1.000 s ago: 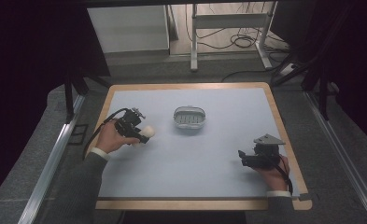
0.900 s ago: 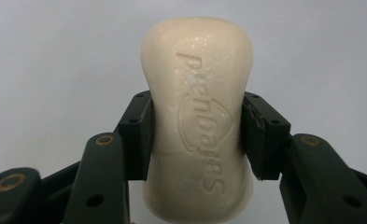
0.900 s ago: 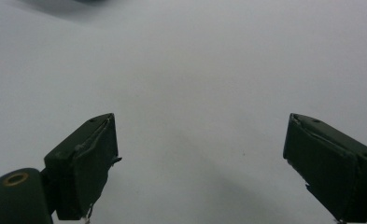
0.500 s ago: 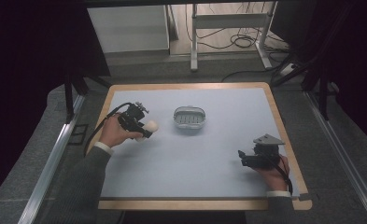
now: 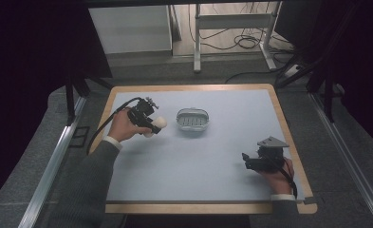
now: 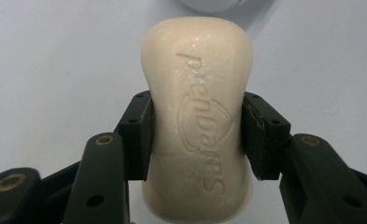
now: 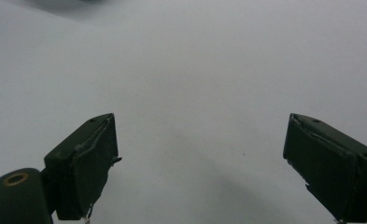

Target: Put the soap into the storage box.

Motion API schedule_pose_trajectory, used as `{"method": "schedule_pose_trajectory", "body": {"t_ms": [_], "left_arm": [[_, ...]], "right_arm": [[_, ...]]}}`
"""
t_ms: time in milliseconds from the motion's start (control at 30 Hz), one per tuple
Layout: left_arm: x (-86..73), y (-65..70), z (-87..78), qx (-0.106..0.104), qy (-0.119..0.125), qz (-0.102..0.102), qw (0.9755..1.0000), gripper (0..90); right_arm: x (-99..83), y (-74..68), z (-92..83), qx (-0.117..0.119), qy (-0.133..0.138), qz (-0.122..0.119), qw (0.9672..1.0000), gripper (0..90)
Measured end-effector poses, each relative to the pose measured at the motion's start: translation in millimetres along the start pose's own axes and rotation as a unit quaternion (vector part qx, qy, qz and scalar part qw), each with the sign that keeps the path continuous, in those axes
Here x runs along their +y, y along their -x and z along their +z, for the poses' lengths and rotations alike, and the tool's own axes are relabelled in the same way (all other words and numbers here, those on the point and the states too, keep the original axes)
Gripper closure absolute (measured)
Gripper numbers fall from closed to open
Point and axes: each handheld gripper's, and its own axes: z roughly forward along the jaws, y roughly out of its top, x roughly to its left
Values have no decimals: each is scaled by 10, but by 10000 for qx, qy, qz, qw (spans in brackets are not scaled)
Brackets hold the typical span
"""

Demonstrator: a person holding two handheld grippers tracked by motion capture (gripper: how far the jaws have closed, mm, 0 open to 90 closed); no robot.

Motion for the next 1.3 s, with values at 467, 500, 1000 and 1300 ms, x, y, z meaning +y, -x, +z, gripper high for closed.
{"method": "schedule_pose_trajectory", "body": {"t_ms": [467, 500, 1000, 1300], "left_arm": [[328, 4, 54, 37, 14, 291, 9996, 500], [328, 4, 54, 37, 14, 291, 9996, 500], [577, -38, 71, 84, -76, 527, 9985, 500], [661, -8, 116, 63, -135, 700, 9974, 500]], "right_arm": [[-8, 11, 18, -52, -34, 12, 10000, 99], [-9, 13, 18, -47, -33, 17, 10000, 99], [-19, 44, 26, -56, -48, 99, 9999, 99], [-27, 47, 28, -63, -61, 111, 9999, 99]]}}
